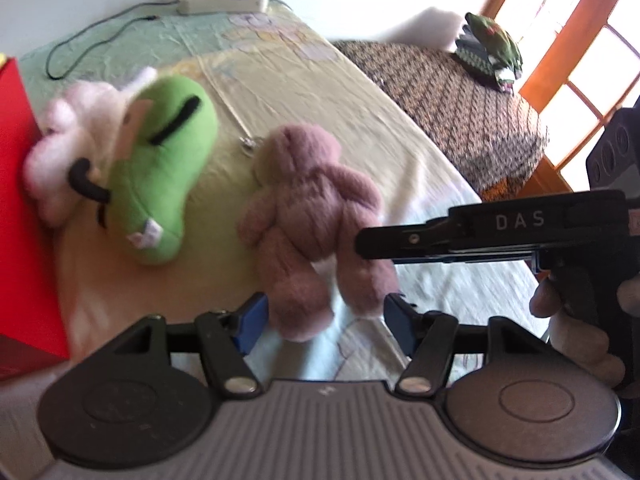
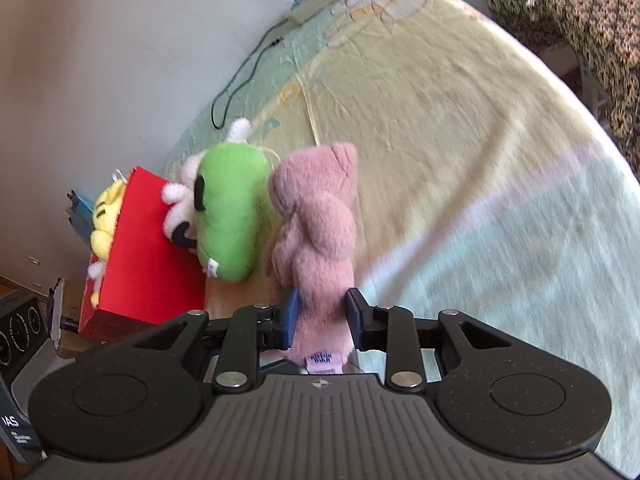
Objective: Organize objects
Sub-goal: 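Lift the pink teddy bear off the sheet with the right gripper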
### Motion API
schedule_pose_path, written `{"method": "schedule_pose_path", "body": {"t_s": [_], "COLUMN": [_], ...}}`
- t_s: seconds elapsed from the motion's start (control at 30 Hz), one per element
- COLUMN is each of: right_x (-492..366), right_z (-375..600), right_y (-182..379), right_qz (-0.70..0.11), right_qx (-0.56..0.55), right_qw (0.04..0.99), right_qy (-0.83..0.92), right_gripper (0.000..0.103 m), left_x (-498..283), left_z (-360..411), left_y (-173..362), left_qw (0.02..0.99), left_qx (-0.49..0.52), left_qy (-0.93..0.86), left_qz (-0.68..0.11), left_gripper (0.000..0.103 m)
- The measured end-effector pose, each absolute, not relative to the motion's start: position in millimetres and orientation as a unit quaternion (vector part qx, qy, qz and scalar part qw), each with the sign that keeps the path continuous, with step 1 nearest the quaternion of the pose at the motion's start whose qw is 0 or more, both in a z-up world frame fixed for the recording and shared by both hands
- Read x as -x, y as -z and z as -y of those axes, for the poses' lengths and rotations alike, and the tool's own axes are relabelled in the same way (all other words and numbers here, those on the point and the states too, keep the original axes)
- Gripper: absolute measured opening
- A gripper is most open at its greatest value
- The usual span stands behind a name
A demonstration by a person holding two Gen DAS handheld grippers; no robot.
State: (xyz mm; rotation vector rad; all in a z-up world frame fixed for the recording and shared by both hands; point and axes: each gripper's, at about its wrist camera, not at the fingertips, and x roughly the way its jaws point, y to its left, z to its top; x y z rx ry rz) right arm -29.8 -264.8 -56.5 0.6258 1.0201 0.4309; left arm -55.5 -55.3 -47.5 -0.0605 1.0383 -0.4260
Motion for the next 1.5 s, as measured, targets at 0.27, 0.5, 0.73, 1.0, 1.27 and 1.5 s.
{"method": "schedule_pose_path", "body": {"t_s": [0.27,0.5,0.73,1.0,1.27,1.5], "right_x": [15,-7,-18,-34,-34,-20], "right_z": [277,277,269,249,251,249], "right_y": [59,75,78,80,77,59], "right_qz": [-0.447,-0.461,-0.466,-0.478,-0.479,-0.464], "right_qx": [-0.291,-0.306,-0.339,-0.346,-0.332,-0.294], "right_qw": [0.83,0.812,0.786,0.764,0.766,0.784], "right_qy": [-0.166,-0.184,-0.224,-0.261,-0.271,-0.287], "right_gripper": [0.032,0.033,0.033,0.037,0.034,0.034], "left_x": [44,22,2,-9,-12,-4], "left_z": [55,71,66,64,67,66], "left_y": [38,42,56,63,61,50], "left_qw": [0.854,0.855,0.844,0.838,0.839,0.842], "left_qx": [0.036,0.02,0.035,0.044,0.034,0.045], "left_qy": [0.206,0.22,0.211,0.209,0.21,0.212], "left_qz": [-0.477,-0.47,-0.492,-0.502,-0.5,-0.494], "left_gripper": [0.078,0.083,0.084,0.078,0.072,0.072]}}
